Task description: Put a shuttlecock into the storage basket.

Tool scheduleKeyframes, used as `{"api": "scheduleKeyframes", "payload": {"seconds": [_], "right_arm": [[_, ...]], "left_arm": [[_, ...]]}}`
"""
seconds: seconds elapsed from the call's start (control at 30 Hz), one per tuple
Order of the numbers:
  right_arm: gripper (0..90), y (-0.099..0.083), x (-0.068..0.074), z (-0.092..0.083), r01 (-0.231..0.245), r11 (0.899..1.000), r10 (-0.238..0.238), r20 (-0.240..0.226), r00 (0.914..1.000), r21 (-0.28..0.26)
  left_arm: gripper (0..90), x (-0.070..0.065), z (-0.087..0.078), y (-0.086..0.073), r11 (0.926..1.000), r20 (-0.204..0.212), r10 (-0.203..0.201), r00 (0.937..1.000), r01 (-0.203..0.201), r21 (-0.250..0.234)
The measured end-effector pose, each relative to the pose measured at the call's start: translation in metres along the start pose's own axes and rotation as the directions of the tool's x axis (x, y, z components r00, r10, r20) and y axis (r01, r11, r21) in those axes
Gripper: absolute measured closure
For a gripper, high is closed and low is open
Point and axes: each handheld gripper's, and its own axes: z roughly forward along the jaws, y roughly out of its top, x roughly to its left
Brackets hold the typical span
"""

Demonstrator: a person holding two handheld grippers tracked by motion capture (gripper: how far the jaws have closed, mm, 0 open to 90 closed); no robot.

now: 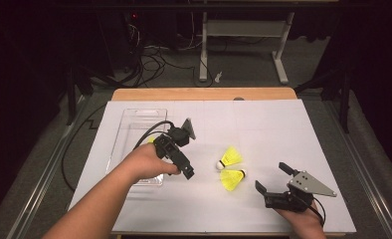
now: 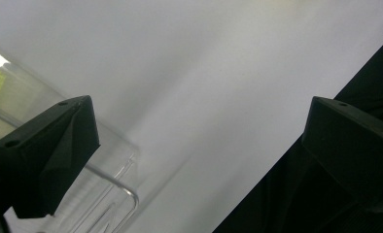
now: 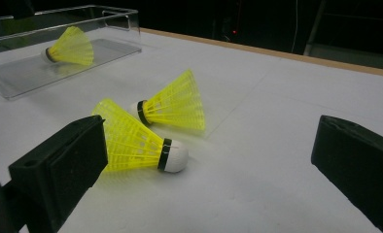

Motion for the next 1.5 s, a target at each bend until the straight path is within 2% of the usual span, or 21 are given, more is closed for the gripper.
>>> {"api": "scheduleKeyframes", "payload": {"seconds": [0.4, 0.57, 1.03, 1.1, 1.5], "right_arm": [[0.6, 0.000, 0.001, 0.001, 0.013, 1.000, -0.013, -0.011, 0.9999, 0.006], [0.6, -0.001, 0.002, 0.002, 0.013, 1.000, -0.013, -0.014, 0.9998, 0.007], [0.6, -0.002, 0.000, -0.001, 0.007, 1.000, -0.007, -0.007, 1.0000, 0.009], [0.6, -0.002, 0.000, -0.001, 0.006, 1.000, -0.006, -0.005, 1.0000, 0.007], [0.6, -0.002, 0.000, -0.001, 0.005, 1.000, -0.005, -0.007, 1.0000, 0.008]], "left_arm": [[2.4, -0.008, 0.021, 0.011, 0.9997, 0.019, 0.025, 0.9995, -0.025, 0.004], [5.0, -0.011, 0.025, 0.015, 0.9994, 0.029, 0.033, 0.9990, -0.032, -0.012], [5.9, -0.017, 0.037, 0.024, 0.9982, 0.035, 0.059, 0.9976, -0.060, 0.003], [5.9, -0.017, 0.039, 0.025, 0.9987, 0.043, 0.052, 0.9977, -0.052, -0.004], [6.6, -0.022, 0.044, 0.032, 0.9976, 0.034, 0.069, 0.9971, -0.069, 0.002]]}}
